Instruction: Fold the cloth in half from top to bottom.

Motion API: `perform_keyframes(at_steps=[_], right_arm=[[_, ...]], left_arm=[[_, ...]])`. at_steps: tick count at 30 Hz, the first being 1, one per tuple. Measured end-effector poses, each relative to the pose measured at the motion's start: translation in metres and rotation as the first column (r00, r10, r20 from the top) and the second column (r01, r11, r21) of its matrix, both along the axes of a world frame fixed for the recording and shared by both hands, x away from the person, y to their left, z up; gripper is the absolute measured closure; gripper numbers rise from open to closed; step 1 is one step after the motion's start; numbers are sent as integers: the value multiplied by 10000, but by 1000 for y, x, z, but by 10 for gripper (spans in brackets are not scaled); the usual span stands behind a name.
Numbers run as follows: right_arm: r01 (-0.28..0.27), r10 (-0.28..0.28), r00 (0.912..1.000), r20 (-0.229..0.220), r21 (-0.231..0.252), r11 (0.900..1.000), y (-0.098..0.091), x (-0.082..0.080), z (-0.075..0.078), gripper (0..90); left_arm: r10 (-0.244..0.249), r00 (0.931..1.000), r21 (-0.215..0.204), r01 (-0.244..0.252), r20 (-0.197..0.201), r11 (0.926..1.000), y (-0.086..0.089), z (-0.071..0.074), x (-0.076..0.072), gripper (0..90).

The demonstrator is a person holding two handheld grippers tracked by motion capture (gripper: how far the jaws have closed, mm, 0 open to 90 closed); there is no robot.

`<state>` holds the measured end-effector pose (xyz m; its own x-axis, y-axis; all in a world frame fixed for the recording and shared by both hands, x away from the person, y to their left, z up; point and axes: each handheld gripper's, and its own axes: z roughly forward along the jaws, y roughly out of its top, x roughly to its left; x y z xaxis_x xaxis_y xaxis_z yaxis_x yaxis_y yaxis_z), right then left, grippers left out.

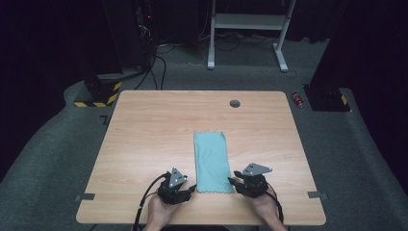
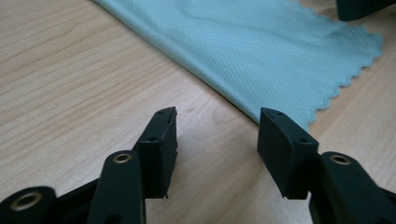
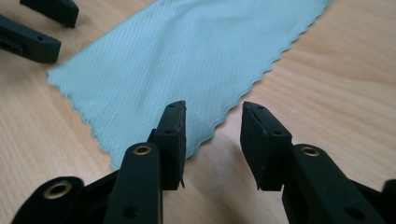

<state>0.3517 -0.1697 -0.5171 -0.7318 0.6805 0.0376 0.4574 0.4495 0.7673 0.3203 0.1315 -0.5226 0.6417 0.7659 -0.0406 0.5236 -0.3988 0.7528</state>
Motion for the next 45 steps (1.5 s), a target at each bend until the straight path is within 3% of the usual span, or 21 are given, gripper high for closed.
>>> perform_keyframes(at_steps=[4,7,9,13,17,22,26,29,32,38,41,45], right_arm=[[401,-411,9989,210,444,9982,-6,6,3,535],[627,-643,9976,243,601,9962,-10,12,1,508],[629,-626,9980,-67,478,9969,-11,18,2,511],[509,-499,9985,-207,522,9973,-12,30,10,521],[488,-469,9981,-395,505,9975,-10,46,17,526],[405,-352,9973,-648,819,9958,-5,62,19,519],[170,-94,9948,-1009,751,9970,-2,73,17,516],[12,63,9953,-970,768,9970,0,79,20,516],[-32,125,9943,-1060,874,9962,1,87,22,517],[274,-194,9956,-913,869,9958,4,100,25,522],[475,-402,9953,-878,832,9954,5,109,28,525],[726,-670,9952,-719,778,9943,4,119,32,528]], left_arm=[[330,9993,-275,-325,160,9991,4,9,20,454],[552,9985,-579,-550,29,9968,5,15,38,443],[705,9975,-626,-708,-62,9955,6,18,49,440],[870,9962,-587,-874,-87,9944,6,23,69,435],[1080,9933,-933,-1113,-404,9894,6,27,85,426],[1045,9926,-317,-1066,-618,9938,-4,30,106,411],[1252,9911,-534,-1275,-449,9904,-9,33,117,409],[1458,9882,-1009,-1499,-471,9835,-9,30,126,412],[1516,9842,-813,-1591,-913,9839,-9,28,135,407],[1801,9815,-988,-1859,-652,9776,-7,28,143,389],[2033,9747,-825,-2110,-931,9740,-5,26,153,372],[2095,9739,-864,-2169,-868,9724,-4,30,163,378]])
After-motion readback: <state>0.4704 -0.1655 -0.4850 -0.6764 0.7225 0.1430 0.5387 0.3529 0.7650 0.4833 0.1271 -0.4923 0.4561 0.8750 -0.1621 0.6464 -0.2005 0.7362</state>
